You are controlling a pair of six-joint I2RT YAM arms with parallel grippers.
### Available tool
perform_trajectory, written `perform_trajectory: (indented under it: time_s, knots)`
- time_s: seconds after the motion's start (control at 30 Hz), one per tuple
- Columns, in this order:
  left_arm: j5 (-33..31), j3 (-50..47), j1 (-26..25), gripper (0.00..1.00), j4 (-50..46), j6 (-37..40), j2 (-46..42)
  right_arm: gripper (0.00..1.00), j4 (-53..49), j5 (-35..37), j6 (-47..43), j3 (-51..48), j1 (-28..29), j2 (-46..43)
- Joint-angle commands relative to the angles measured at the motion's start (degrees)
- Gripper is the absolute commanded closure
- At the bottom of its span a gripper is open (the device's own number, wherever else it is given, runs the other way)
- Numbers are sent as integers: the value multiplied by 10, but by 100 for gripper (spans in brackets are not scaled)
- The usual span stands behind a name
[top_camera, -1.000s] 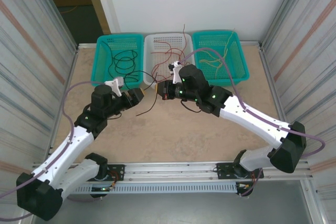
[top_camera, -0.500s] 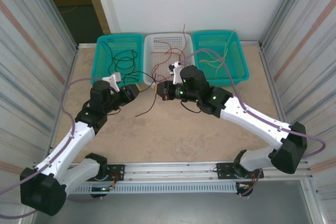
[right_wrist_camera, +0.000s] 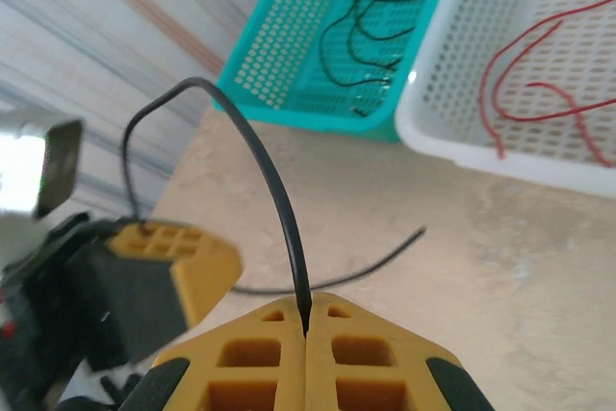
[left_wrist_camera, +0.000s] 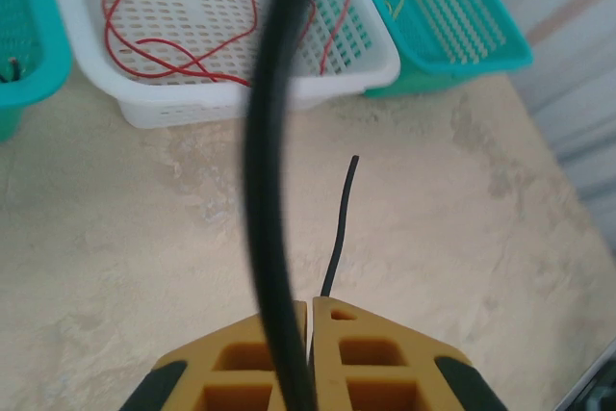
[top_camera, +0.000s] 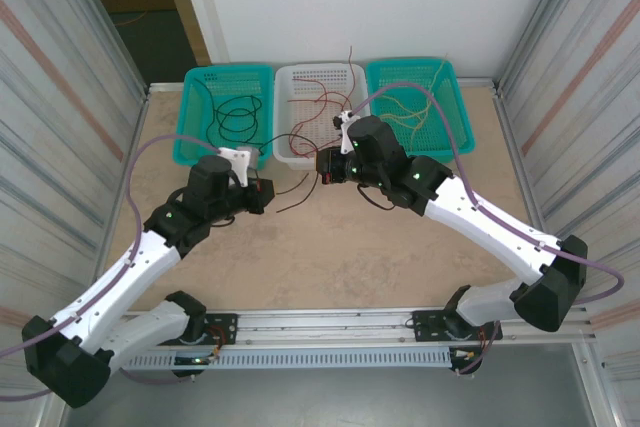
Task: Untangle the cables
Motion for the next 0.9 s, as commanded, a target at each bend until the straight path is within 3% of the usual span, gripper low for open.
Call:
perform_trajectory:
  time_s: [0.0,0.2,0.47,0.6,0.7,0.87]
  knots:
    - [-56,43,-36,93,-100,111,-3,100,-65,66,-59,24,0,14]
    - [-28,77,-57,94,-169,156,3,100,-113,155,-115,39,-2,29]
    - [75,102,-57,91,-181,178,16,100,-122,165,-125,43,-2,32]
    - [91,102,-55,91,-176,174,20,85,-123,183,-116,40,-2,28]
    - [140,93,-28,93,-181,166,24,68,-127,197,-114,40,-5,19]
    - [251,71,90,99,-141,75,11,52,-131,198,-106,31,-24,-7]
